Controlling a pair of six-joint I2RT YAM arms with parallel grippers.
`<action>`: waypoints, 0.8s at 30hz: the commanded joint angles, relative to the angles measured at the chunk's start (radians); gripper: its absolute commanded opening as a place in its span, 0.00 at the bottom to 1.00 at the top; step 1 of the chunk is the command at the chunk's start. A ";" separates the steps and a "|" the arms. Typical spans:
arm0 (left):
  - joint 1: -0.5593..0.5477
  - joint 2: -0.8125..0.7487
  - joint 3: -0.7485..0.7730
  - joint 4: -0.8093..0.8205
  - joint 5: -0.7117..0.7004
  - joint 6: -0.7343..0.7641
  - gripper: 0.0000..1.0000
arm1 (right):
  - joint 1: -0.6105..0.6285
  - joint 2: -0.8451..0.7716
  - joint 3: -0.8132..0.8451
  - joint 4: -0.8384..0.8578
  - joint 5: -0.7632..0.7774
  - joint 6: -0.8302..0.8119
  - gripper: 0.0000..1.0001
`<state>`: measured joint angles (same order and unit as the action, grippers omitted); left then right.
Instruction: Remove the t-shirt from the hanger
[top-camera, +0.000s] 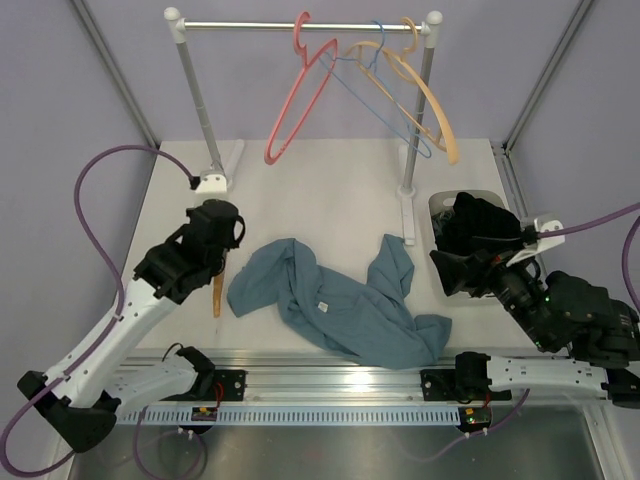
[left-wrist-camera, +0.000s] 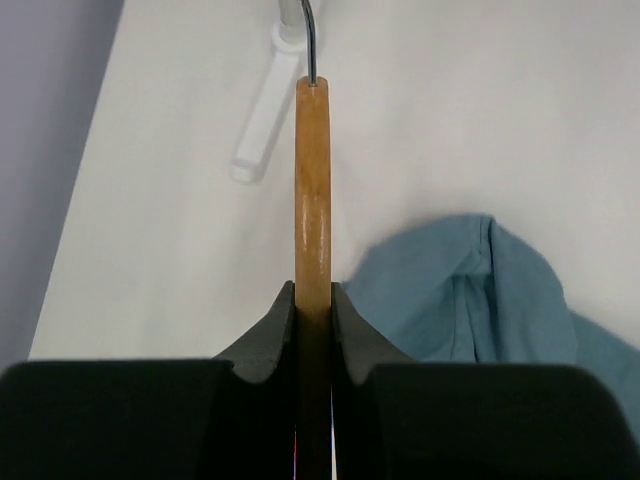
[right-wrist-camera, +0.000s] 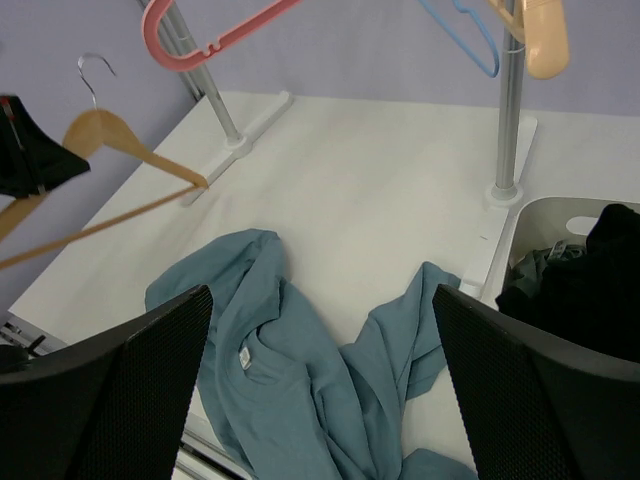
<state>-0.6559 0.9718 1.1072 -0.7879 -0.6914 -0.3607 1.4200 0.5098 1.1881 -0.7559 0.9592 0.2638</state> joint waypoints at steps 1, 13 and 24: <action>0.093 0.010 0.146 0.217 -0.022 0.069 0.00 | 0.002 0.024 0.008 -0.023 0.039 0.049 0.99; 0.213 0.281 0.431 0.507 0.254 0.315 0.00 | 0.000 -0.126 -0.173 0.155 -0.126 0.031 0.99; 0.248 0.479 0.513 0.755 0.234 0.417 0.00 | 0.002 -0.151 -0.220 0.187 -0.244 0.037 0.99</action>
<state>-0.4213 1.4445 1.5902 -0.2584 -0.4664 -0.0006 1.4200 0.3721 0.9806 -0.6163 0.7555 0.2886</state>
